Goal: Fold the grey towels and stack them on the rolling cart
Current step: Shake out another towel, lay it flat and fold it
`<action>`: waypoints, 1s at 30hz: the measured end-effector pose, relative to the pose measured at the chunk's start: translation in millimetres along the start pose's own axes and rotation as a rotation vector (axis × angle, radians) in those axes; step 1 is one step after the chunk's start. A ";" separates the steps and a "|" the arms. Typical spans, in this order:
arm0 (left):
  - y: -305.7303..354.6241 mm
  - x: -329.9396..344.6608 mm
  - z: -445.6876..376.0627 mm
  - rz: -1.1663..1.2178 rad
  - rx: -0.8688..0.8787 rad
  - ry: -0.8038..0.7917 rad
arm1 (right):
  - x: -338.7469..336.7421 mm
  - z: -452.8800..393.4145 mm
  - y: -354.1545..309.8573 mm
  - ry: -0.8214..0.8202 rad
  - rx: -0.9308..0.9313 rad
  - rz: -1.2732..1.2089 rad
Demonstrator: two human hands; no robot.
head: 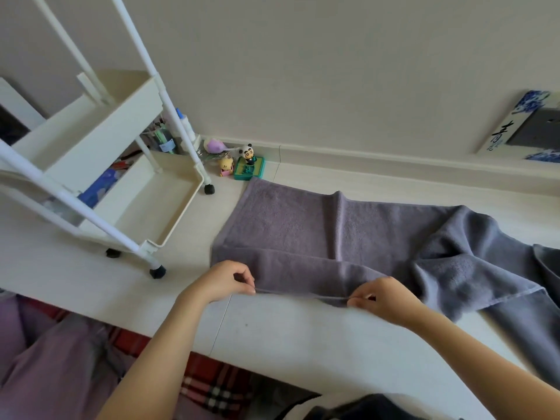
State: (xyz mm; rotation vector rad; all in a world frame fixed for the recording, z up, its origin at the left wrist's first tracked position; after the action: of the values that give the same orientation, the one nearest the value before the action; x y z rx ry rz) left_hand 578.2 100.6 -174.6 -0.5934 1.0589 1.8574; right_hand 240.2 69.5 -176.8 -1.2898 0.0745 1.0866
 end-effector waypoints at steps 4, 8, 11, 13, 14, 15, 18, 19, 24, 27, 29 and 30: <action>-3.4 13.6 22.9 -0.255 -0.132 -0.169 | 29.0 5.8 1.7 -0.224 0.050 0.014; 14.1 42.3 21.8 -0.245 -0.052 0.154 | 50.0 2.4 15.4 0.154 -0.139 0.244; 21.2 71.7 15.5 -0.349 -0.049 0.180 | 62.1 8.1 21.8 0.202 -0.178 0.379; 20.1 91.0 14.5 -0.434 -0.101 0.071 | 75.0 17.5 31.1 0.136 -0.070 0.438; 17.5 98.6 15.2 -0.481 -0.120 0.048 | 82.2 22.9 38.5 0.108 -0.009 0.459; 15.7 104.2 16.1 -0.514 -0.138 0.037 | 89.2 27.5 45.1 0.112 0.009 0.486; 20.6 106.3 15.6 -0.533 -0.184 -0.005 | 96.0 32.7 51.0 0.056 0.087 0.477; 24.8 104.5 13.8 -0.522 -0.195 -0.019 | 93.3 30.0 47.8 0.059 0.079 0.488; 59.1 96.2 2.1 -0.455 -0.095 0.006 | 73.1 29.7 43.2 0.130 0.007 0.281; 88.5 101.9 0.6 -0.434 0.018 -0.014 | 53.2 46.8 47.1 0.321 -0.055 0.250; 110.5 106.1 -1.2 -0.405 0.072 -0.014 | 38.4 57.9 57.4 0.440 -0.050 0.249; 121.9 107.6 -2.4 -0.389 0.097 -0.008 | 29.9 63.1 62.0 0.492 -0.033 0.241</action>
State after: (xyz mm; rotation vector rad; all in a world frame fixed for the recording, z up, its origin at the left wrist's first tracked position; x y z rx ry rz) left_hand 419.2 119.3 -203.3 -0.6806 0.9448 1.4612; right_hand 182.4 130.3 -217.8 -1.5841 0.5961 0.9501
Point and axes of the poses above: each hand's wrist, its own z-axis away from the middle knuckle, its own x-axis out of the palm, y = z × x, the point moved 1 cm from there along -z, towards the middle knuckle, and after that the axes turned 15 degrees about -z, right-handed, at the moved point
